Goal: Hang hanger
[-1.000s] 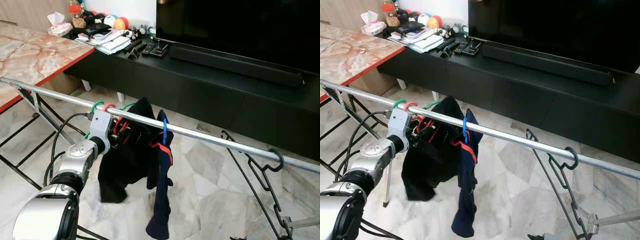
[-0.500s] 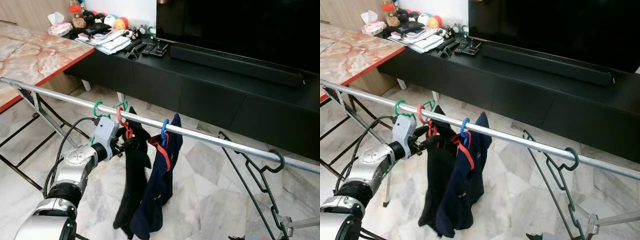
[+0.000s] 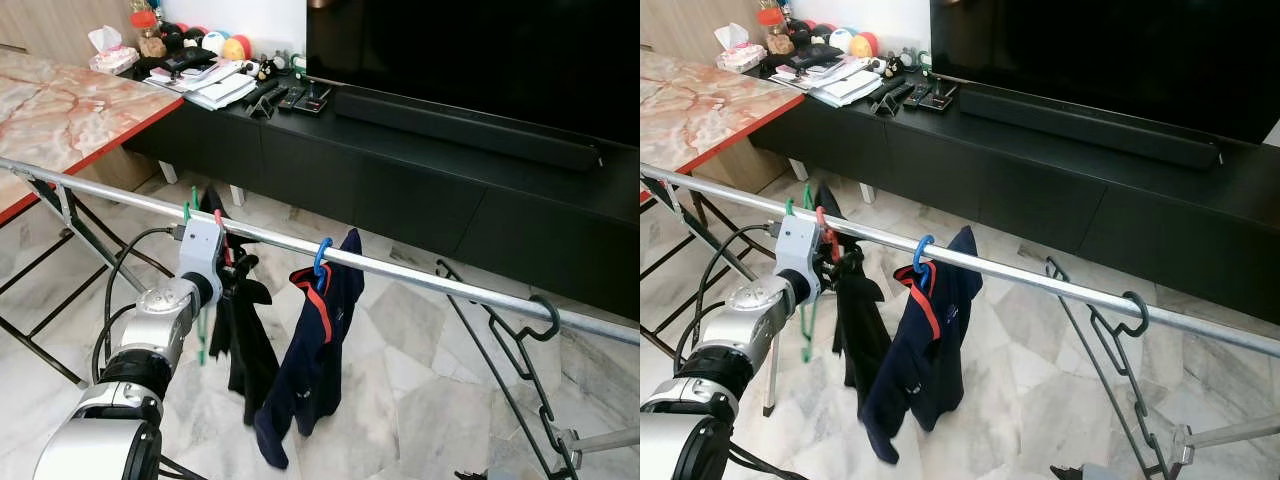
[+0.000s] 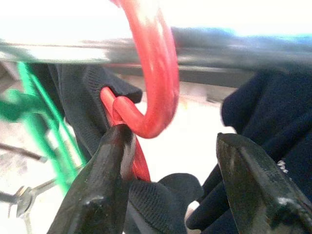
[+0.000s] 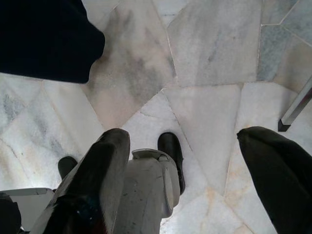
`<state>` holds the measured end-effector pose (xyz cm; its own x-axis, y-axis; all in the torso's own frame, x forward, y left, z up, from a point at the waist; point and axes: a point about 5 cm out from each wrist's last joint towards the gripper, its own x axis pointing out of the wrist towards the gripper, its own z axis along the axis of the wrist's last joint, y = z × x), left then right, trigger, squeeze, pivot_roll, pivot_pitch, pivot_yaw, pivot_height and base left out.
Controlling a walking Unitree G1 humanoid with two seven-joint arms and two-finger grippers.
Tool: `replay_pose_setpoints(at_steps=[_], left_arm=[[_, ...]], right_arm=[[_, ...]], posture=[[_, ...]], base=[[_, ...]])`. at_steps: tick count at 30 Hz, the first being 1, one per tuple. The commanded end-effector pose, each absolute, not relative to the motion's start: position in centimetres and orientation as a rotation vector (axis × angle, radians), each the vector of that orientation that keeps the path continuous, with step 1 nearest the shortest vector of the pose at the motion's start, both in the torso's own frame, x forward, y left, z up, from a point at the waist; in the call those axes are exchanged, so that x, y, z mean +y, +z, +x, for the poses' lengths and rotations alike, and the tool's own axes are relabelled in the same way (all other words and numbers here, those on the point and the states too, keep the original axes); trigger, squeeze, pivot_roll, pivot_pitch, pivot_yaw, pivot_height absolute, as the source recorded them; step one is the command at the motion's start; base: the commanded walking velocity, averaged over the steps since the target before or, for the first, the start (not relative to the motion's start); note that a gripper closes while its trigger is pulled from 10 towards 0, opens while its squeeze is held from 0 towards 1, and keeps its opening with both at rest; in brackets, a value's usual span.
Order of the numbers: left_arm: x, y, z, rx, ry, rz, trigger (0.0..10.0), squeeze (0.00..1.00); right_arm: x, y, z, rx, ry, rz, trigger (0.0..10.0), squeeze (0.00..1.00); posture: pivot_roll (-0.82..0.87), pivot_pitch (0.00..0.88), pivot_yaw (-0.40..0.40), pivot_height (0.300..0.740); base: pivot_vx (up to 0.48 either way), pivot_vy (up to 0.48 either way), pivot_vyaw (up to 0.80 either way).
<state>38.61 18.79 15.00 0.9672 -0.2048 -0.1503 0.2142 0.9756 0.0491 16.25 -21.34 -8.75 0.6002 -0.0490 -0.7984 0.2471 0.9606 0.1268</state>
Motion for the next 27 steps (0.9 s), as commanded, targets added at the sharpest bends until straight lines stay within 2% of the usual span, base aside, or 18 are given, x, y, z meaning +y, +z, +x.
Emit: replay_pose_setpoints(at_steps=[1, 5, 12, 19, 27], left_arm=[[18.9, 14.3, 38.5, 0.195, -0.179, 0.04, 10.0, 0.0], [18.0, 15.2, 38.9, 0.177, -0.171, 0.017, 10.0, 0.0], [18.1, 17.3, 39.2, 0.163, -0.19, 0.025, 10.0, 0.0], [18.3, 17.2, 38.4, 0.2, -0.203, 0.056, 10.0, 0.0], [19.4, 17.9, 38.0, 0.225, -0.104, 0.02, 10.0, 0.0]], right_arm=[[-21.2, -9.0, 15.7, 0.935, -0.175, 0.239, 10.0, 0.0], [-21.1, -9.0, 15.7, 0.935, -0.17, 0.244, 10.0, 0.0], [-20.9, -9.1, 15.6, 0.936, -0.169, 0.252, 10.0, 0.0], [-20.8, -9.1, 15.5, 0.939, -0.162, 0.255, 10.0, 0.0], [-20.7, -9.2, 15.6, 0.939, -0.155, 0.259, 10.0, 0.0]], posture=[[-0.1, 0.137, -0.012, 0.74], [-0.1, 0.132, -0.01, 0.74], [-0.1, 0.132, -0.001, 0.74], [-0.09, 0.135, 0.001, 0.74], [-0.09, 0.136, 0.001, 0.74]], base=[[0.0, 0.0, 0.0], [0.0, 0.0, 0.0], [0.0, 0.0, 0.0], [0.0, 0.0, 0.0], [0.0, 0.0, 0.0]])
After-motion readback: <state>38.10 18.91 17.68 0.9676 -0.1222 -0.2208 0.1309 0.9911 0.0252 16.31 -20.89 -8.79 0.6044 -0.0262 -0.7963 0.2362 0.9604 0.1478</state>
